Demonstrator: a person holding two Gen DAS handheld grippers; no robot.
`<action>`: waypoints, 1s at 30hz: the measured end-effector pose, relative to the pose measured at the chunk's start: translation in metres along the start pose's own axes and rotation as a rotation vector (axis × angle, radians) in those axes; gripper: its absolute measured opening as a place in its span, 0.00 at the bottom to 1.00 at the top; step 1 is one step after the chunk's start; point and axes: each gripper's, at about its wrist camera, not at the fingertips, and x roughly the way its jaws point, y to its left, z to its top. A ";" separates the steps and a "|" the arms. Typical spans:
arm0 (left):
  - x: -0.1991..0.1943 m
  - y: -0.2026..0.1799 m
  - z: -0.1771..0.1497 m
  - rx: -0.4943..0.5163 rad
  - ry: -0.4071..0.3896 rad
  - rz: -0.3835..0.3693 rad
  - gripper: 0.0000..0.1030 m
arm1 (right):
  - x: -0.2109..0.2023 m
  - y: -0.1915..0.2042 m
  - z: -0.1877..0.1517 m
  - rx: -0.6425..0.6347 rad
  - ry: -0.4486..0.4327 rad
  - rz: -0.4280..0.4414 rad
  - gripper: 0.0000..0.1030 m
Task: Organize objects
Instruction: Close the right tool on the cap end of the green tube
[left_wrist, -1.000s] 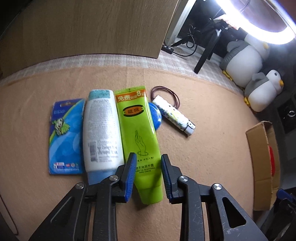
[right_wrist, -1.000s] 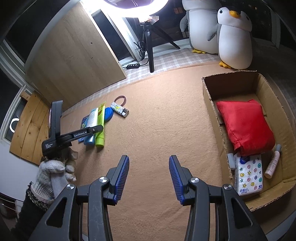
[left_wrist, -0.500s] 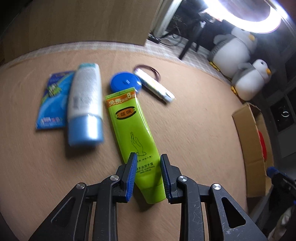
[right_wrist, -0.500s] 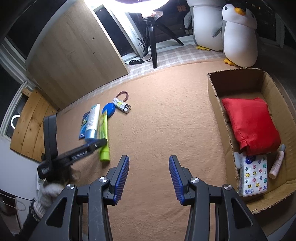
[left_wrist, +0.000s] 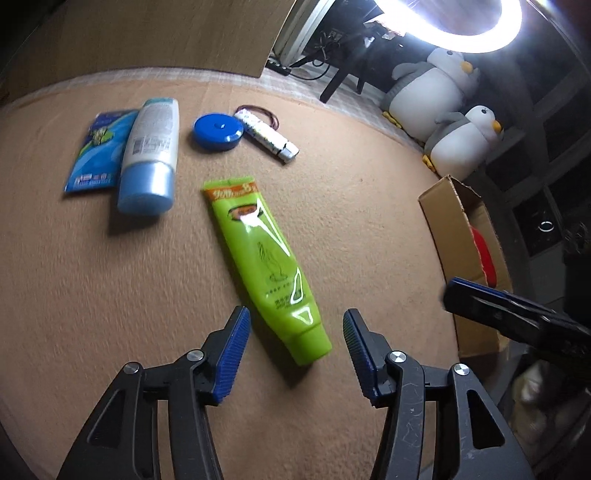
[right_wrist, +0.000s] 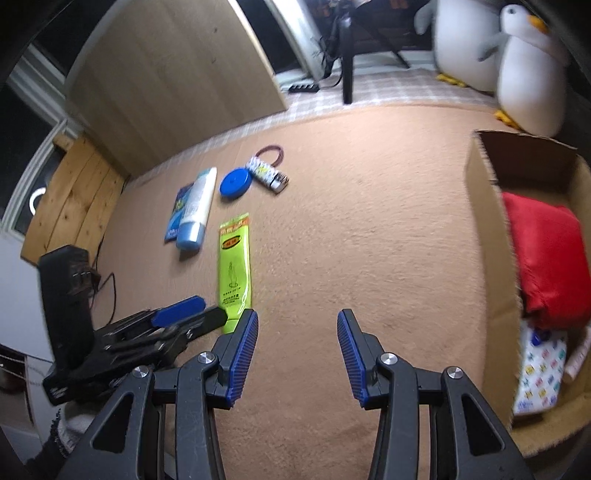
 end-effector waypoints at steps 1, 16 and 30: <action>0.001 0.001 -0.001 -0.001 0.006 -0.004 0.55 | 0.007 0.001 0.002 -0.002 0.018 0.013 0.40; 0.022 -0.002 -0.007 -0.007 0.053 -0.055 0.54 | 0.088 0.029 0.016 -0.034 0.262 0.130 0.40; 0.026 0.002 -0.007 -0.037 0.057 -0.062 0.49 | 0.106 0.041 0.011 -0.054 0.322 0.160 0.34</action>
